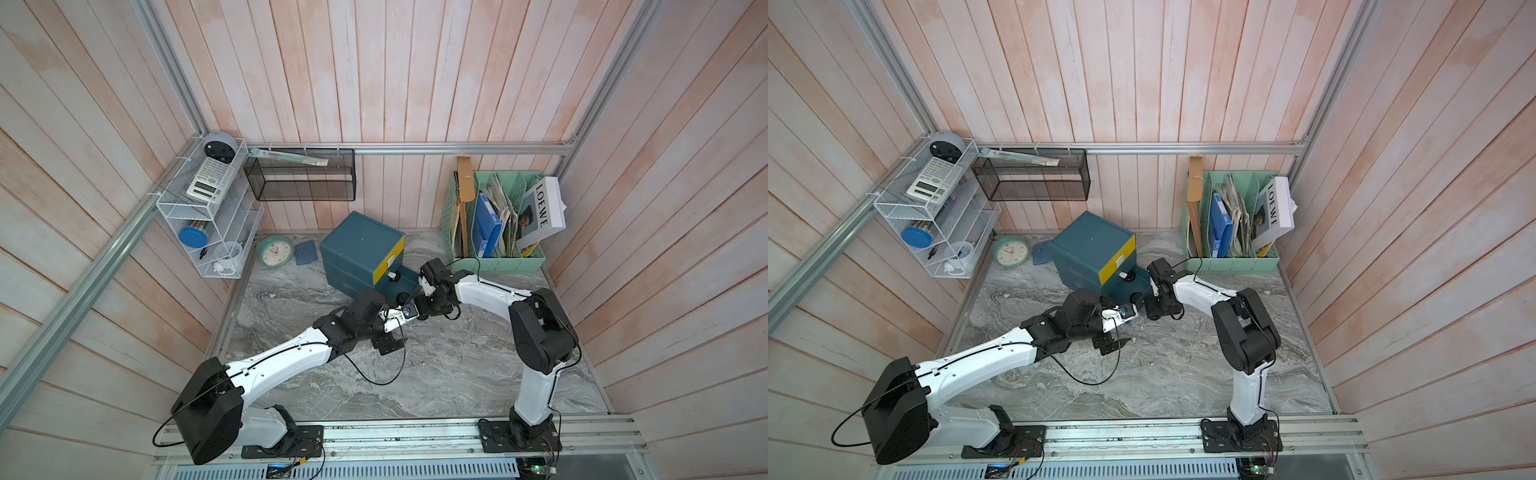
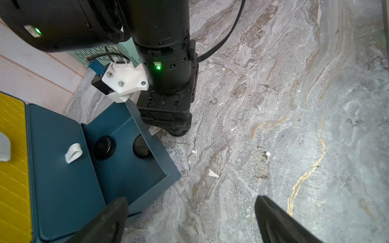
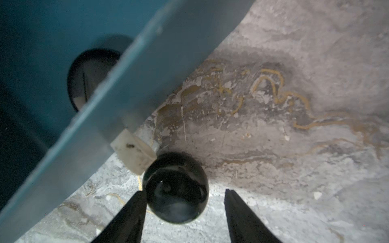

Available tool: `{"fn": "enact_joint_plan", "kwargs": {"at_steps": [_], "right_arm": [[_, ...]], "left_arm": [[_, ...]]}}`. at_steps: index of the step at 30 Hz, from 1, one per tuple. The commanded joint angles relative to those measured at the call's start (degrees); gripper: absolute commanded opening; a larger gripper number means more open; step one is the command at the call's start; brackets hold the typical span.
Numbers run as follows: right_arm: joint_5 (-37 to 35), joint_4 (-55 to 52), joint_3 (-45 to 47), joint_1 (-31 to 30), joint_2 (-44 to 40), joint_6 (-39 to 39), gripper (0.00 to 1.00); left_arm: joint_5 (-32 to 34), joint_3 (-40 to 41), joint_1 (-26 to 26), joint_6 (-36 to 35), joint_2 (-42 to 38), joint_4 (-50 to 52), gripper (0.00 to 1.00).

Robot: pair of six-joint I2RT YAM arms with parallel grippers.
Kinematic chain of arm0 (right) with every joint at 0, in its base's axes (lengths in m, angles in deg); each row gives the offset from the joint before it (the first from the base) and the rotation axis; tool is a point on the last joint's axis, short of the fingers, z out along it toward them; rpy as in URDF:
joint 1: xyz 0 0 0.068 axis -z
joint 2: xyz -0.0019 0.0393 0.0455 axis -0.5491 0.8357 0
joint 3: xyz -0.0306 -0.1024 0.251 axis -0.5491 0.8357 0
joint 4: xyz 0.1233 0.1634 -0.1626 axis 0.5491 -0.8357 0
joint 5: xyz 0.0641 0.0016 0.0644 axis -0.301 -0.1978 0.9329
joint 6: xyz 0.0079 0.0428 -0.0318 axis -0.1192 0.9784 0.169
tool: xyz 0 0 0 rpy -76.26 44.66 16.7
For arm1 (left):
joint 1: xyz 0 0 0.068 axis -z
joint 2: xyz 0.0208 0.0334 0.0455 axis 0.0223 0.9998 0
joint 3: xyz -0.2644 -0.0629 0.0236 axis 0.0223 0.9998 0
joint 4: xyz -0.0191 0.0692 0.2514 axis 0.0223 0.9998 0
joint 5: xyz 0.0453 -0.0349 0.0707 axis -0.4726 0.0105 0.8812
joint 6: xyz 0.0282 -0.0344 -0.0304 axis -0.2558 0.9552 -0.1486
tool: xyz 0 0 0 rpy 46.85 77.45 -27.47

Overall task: Put the bluetooth earphones in the drawer according to color
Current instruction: Pick up the Bluetooth earphone from the center of the board.

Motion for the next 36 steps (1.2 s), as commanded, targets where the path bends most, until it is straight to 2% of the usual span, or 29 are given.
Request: {"fn": "enact_joint_plan", "kwargs": {"at_steps": [1, 23, 31, 36], "right_arm": [[-0.7, -0.7, -2.2, -0.4, 1.7, 0.0, 0.65], [-2.9, -3.8, -2.9, -0.7, 4.4, -1.3, 0.62], [-3.8, -5.6, -3.4, -1.2, 4.2, -2.3, 0.65], [-4.0, -6.0, -3.4, -1.4, 4.6, -2.1, 0.60]], "left_arm": [[0.4, -0.9, 0.2, -0.7, 0.0, 0.5, 1.00], [0.8, -0.9, 0.2, -0.7, 0.2, 0.5, 1.00], [0.6, -0.7, 0.2, -0.5, -0.2, 0.3, 1.00], [0.8, -0.8, 0.3, -0.5, -0.2, 0.4, 1.00]]}}
